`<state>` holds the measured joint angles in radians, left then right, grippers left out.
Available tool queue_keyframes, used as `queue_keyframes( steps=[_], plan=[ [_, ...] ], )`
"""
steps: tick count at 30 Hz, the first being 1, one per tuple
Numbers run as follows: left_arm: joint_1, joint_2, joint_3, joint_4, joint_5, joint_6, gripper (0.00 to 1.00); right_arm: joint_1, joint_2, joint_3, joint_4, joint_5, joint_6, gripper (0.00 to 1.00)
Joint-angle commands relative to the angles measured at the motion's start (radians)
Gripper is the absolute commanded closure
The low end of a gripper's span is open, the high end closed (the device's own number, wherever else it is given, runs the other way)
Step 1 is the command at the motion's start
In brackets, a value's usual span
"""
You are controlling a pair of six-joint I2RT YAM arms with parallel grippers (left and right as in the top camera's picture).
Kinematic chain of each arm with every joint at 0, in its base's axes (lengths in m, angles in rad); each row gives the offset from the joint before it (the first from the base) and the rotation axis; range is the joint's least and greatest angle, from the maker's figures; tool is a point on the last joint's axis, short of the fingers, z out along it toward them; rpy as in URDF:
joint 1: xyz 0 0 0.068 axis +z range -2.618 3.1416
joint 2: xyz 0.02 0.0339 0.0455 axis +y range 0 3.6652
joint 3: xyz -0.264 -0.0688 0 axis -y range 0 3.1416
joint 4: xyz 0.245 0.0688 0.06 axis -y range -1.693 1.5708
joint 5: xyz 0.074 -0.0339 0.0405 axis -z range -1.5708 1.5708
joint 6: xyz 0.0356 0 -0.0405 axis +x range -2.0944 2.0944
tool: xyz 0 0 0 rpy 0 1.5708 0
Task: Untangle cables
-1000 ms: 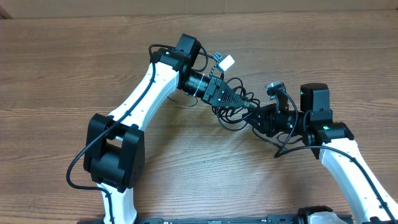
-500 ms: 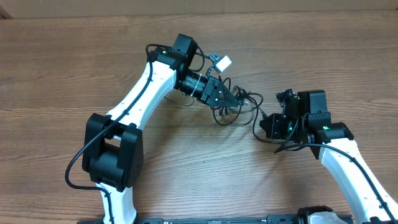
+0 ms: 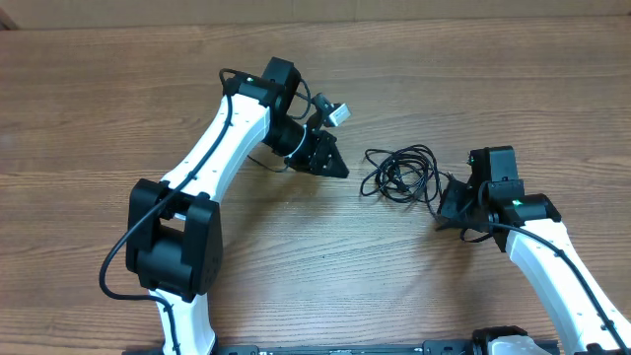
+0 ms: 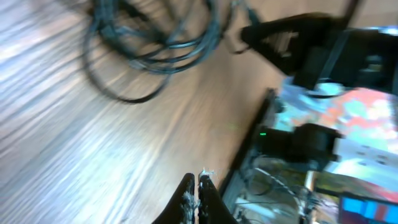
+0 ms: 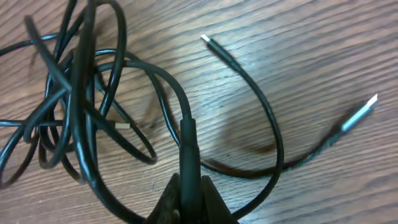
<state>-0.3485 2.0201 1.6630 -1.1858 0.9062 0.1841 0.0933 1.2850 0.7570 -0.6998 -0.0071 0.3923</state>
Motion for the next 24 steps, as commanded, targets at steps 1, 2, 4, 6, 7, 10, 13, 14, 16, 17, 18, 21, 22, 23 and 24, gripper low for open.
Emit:
queue_keyframes(
  steps=[1, 2, 4, 6, 7, 10, 13, 14, 16, 17, 18, 21, 22, 23, 24],
  plan=[
    [0.016, -0.025, 0.023, -0.003, -0.109, -0.016, 0.96, -0.003, 0.001, -0.005, 0.012, 0.031, 0.030, 0.96],
    [0.016, -0.025, 0.023, 0.003, -0.109, -0.016, 0.92, -0.003, 0.001, -0.005, 0.014, 0.023, 0.030, 0.96],
    [0.010, -0.025, 0.022, 0.018, -0.109, -0.016, 0.75, -0.003, 0.001, -0.005, 0.018, 0.003, 0.030, 0.96],
    [-0.002, -0.025, 0.022, 0.041, -0.109, -0.016, 0.59, -0.003, 0.001, -0.005, 0.022, -0.014, 0.030, 0.96],
    [-0.012, -0.025, 0.021, 0.056, -0.109, -0.016, 0.49, -0.003, 0.001, -0.005, 0.025, -0.021, 0.030, 0.96],
    [-0.043, -0.025, 0.021, 0.099, -0.130, -0.016, 0.39, -0.003, 0.001, -0.005, 0.029, -0.025, 0.030, 0.96],
    [-0.087, -0.023, 0.021, 0.137, -0.197, -0.017, 0.40, -0.003, 0.001, -0.005, 0.028, -0.025, 0.030, 0.96],
    [-0.100, -0.021, 0.021, 0.145, -0.224, -0.018, 0.41, -0.003, 0.001, -0.005, 0.028, -0.025, 0.030, 0.96],
    [-0.131, -0.013, 0.021, 0.168, -0.294, -0.049, 0.42, -0.003, 0.001, -0.005, 0.028, -0.025, 0.030, 0.96],
    [-0.146, -0.011, 0.021, 0.179, -0.327, -0.066, 0.42, -0.003, 0.001, -0.005, 0.028, -0.026, 0.030, 0.96],
    [-0.172, -0.001, 0.021, 0.201, -0.380, -0.085, 0.43, -0.003, 0.001, -0.005, 0.028, -0.032, 0.030, 0.96],
    [-0.210, 0.020, 0.021, 0.242, -0.440, -0.096, 0.43, -0.003, 0.001, -0.005, 0.029, -0.040, 0.030, 0.96],
    [-0.220, 0.028, 0.021, 0.254, -0.451, -0.095, 0.44, -0.003, 0.001, -0.005, 0.028, -0.040, 0.030, 0.96],
    [-0.231, 0.035, 0.021, 0.267, -0.464, -0.096, 0.46, -0.003, 0.001, -0.005, 0.028, -0.040, 0.030, 0.96],
    [-0.240, 0.044, 0.021, 0.276, -0.475, -0.096, 0.48, -0.003, 0.001, -0.005, 0.028, -0.040, 0.030, 0.96]
  ],
)
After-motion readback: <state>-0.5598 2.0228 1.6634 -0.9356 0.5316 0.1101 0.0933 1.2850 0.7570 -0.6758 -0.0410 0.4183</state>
